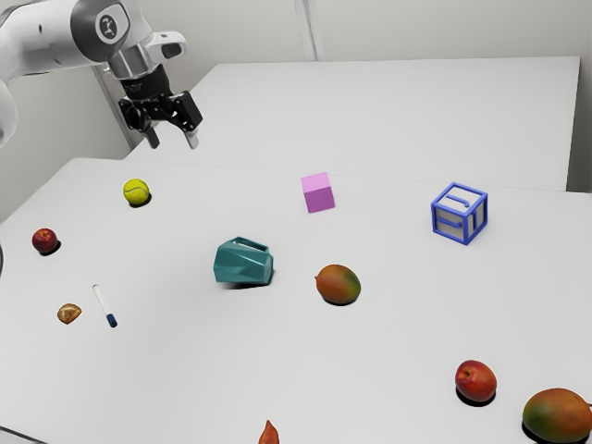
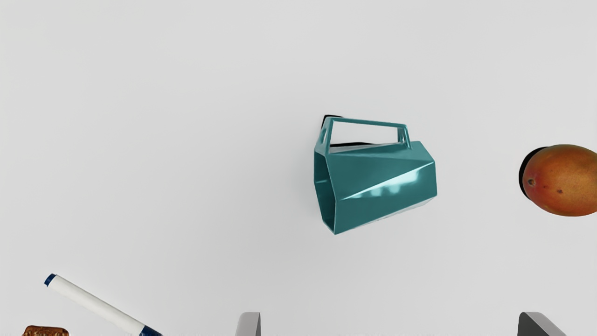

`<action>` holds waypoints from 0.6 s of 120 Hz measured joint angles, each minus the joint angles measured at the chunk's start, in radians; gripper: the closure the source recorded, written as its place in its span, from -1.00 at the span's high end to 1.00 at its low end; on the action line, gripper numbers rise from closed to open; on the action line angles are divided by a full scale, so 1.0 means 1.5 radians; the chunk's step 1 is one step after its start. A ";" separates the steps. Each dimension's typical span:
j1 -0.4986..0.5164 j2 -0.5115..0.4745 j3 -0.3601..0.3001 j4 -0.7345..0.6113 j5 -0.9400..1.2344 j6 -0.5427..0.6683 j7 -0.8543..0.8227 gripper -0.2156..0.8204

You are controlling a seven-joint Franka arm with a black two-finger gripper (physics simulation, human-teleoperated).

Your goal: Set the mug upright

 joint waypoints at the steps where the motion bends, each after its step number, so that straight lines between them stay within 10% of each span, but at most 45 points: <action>1: 0.000 0.000 0.000 0.000 0.000 0.000 0.000 0.58; 72: 0.010 -0.018 0.026 -0.110 -0.125 0.013 0.012 0.58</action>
